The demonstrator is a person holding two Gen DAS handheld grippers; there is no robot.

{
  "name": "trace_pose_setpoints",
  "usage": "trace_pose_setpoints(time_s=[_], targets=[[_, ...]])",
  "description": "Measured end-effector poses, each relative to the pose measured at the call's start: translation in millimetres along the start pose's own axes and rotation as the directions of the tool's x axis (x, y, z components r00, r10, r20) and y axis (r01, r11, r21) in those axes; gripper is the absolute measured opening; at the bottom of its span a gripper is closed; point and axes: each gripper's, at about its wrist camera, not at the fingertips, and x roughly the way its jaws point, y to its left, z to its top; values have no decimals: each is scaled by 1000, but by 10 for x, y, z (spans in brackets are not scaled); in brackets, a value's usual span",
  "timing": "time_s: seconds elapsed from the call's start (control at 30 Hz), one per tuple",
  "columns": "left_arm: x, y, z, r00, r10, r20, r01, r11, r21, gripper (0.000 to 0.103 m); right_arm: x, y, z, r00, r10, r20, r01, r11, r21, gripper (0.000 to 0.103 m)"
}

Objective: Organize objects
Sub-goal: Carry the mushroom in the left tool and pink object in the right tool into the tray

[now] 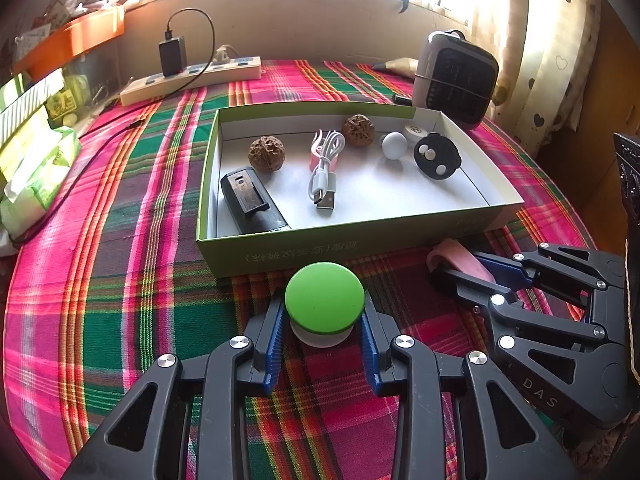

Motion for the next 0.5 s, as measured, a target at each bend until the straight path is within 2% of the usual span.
trace_pose_setpoints(time_s=[0.5], targets=[[-110, -27, -29, 1000, -14, 19, 14, 1000, 7, 31, -103, -8, -14, 999, 25, 37, -26, 999, 21, 19]])
